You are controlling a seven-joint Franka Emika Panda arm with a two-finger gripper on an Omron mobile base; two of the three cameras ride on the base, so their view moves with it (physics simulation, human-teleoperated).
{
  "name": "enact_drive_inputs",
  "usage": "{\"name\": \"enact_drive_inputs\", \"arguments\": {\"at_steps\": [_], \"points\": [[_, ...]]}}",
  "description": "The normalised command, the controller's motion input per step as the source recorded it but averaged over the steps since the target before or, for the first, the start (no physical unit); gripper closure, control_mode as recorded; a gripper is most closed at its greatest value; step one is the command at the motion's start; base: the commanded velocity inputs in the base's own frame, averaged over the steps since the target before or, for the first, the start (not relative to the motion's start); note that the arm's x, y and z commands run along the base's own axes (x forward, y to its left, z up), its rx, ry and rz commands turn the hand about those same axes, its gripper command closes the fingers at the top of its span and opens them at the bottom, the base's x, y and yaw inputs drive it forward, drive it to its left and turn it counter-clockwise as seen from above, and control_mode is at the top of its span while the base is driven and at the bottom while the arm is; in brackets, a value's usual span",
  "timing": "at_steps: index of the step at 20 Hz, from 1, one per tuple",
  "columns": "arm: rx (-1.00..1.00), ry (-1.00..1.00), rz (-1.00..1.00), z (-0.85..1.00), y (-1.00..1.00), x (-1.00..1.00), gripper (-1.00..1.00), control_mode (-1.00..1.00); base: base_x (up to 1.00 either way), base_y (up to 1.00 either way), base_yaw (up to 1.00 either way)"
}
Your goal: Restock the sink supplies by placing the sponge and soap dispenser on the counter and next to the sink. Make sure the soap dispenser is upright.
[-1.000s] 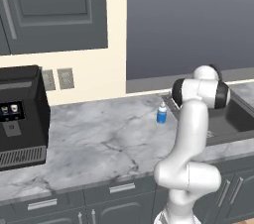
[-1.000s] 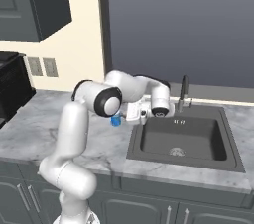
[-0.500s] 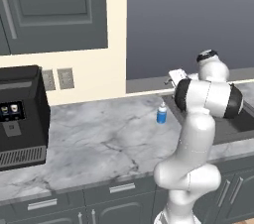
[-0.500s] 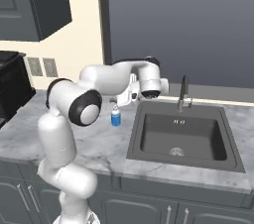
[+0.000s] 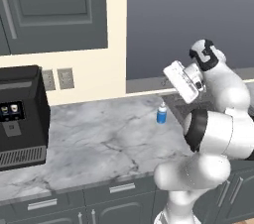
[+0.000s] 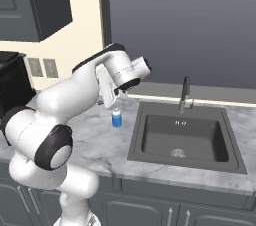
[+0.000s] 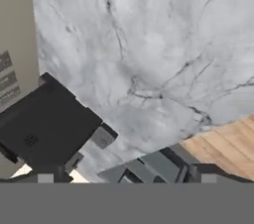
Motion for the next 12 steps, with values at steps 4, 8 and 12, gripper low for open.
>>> {"name": "enact_drive_inputs", "arguments": {"at_steps": [4,8,12], "points": [[-0.53,-0.15,0.18,-0.42,0.88,-0.54,-1.0,-1.0,0.0,0.0,0.0],[-0.53,-0.07,0.24,-0.44,0.88,-0.5,-1.0,-1.0,0.0,0.0,0.0],[-0.43,0.01,0.26,-0.67,0.59,-0.47,-1.0,-1.0,0.0,0.0,0.0]]}}
